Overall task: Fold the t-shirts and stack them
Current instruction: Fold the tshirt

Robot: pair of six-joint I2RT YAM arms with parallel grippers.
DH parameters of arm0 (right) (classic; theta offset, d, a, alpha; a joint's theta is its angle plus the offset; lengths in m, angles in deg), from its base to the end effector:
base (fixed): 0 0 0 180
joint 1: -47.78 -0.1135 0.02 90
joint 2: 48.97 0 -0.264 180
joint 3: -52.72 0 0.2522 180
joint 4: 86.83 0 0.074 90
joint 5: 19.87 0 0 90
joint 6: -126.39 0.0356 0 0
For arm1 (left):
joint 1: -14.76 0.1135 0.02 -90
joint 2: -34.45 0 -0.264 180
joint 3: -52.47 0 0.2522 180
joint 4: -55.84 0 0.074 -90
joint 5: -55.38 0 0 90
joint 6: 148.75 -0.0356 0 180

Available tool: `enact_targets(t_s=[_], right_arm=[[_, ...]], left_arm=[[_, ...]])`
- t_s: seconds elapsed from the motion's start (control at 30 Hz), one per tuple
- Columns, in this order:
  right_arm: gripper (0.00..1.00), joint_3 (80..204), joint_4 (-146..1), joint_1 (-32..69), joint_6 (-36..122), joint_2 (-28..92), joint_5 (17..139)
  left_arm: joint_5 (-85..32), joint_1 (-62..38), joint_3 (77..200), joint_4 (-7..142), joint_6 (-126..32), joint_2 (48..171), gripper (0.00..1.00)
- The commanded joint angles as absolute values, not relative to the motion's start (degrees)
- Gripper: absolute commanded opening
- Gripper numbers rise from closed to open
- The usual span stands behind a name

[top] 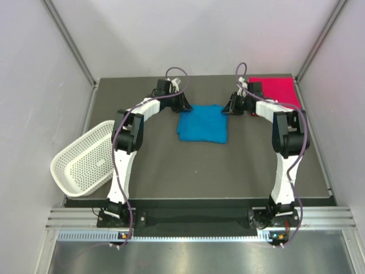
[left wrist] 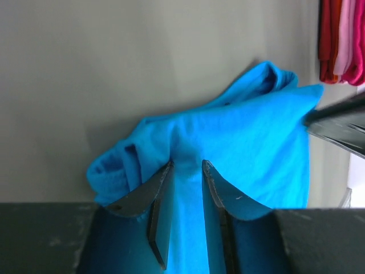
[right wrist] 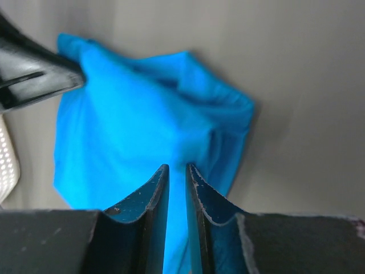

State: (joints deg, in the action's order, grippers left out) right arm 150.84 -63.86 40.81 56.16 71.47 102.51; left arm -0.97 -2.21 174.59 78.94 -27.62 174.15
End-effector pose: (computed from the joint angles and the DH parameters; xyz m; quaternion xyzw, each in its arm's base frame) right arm 0.4546 0.0748 0.1714 -0.0064 0.8945 0.3353 0.2957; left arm 0.5111 -0.1766 0.1405 0.0126 0.8781 -0.4030 0.2575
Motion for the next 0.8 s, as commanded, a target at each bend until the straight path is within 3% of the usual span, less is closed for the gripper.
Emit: enact_targets(t_s=[0.0, 0.27, 0.5, 0.6, 0.77], right_arm=[[0.19, 154.55, -67.61, 42.59, 57.65, 75.03, 105.11], [0.23, 153.59, -70.61, 44.87, 61.43, 75.66, 105.55], [0.35, 147.54, -63.94, 44.79, 60.74, 65.03, 103.35], [0.36, 141.14, -61.30, 44.17, 59.68, 59.41, 104.31], [0.45, 131.63, -56.20, 42.68, 56.35, 49.04, 100.98]], left_arm=[[-5.08, -2.03, 177.33, 75.22, -30.89, 175.24, 0.32], [-5.62, -2.03, 177.59, 76.53, -29.66, 173.51, 0.33], [-4.56, -1.76, 178.74, 84.88, -30.45, 163.66, 0.35], [-3.51, -1.76, 171.72, 88.65, -31.77, 157.25, 0.35], [-2.63, -1.94, 151.78, 89.03, -33.88, 144.79, 0.40]])
